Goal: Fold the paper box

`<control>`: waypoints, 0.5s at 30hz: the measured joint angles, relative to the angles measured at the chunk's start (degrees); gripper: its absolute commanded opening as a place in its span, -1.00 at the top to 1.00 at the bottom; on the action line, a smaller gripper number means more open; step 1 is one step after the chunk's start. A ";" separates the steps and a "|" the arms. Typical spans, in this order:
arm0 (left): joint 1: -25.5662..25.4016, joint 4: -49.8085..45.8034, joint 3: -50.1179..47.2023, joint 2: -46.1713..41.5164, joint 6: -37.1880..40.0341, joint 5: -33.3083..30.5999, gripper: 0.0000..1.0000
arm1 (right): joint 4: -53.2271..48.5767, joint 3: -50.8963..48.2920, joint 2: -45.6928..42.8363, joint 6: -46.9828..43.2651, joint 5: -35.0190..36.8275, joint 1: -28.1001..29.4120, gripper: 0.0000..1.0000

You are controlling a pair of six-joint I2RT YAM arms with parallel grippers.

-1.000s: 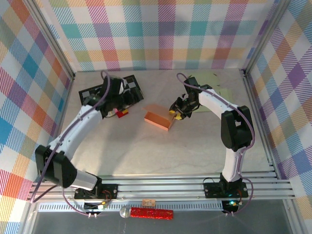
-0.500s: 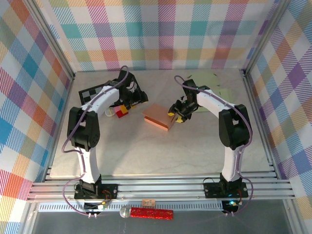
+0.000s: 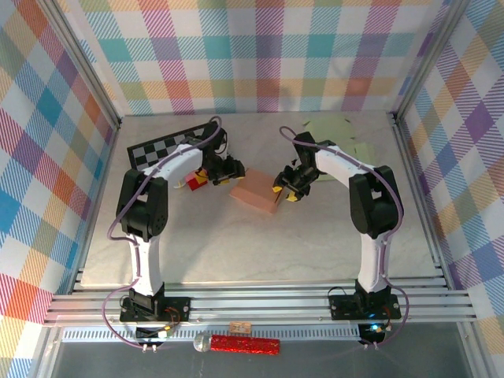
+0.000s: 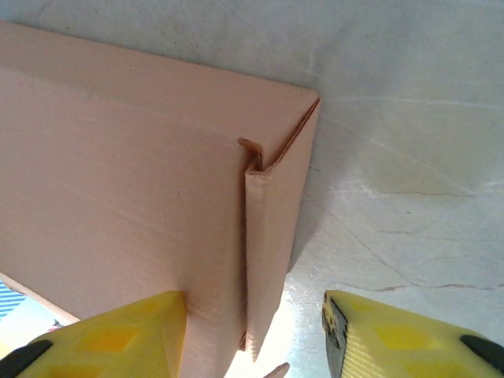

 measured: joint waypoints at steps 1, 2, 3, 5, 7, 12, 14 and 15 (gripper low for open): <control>-0.13 0.24 -0.52 0.15 0.00 0.00 -0.07 | 0.00 0.00 0.04 -0.26 0.15 0.00 -0.01; -0.20 0.39 -1.22 0.28 0.00 0.00 -0.05 | -0.02 0.00 0.09 -0.59 0.28 0.00 0.00; -0.22 0.55 -1.77 0.31 0.00 0.04 -0.04 | -0.02 0.00 0.11 -0.76 0.48 0.00 -0.01; -0.35 1.05 -2.69 0.35 0.00 0.04 0.00 | -0.07 0.00 0.17 -1.16 0.96 0.00 -0.01; -0.50 1.75 -3.19 0.35 0.02 0.04 0.02 | -0.24 0.00 0.22 -1.95 1.22 0.00 -0.02; -1.18 5.03 -6.10 -0.17 -0.26 0.85 0.10 | -0.52 0.00 0.24 -4.39 1.60 0.00 0.00; -1.51 6.32 -7.96 -1.51 -0.70 0.83 0.13 | -0.66 0.00 0.24 -5.60 1.62 0.00 0.00; -1.79 6.73 -9.27 -2.34 -1.16 0.87 0.15 | -0.76 0.07 0.24 -6.40 1.60 0.00 0.01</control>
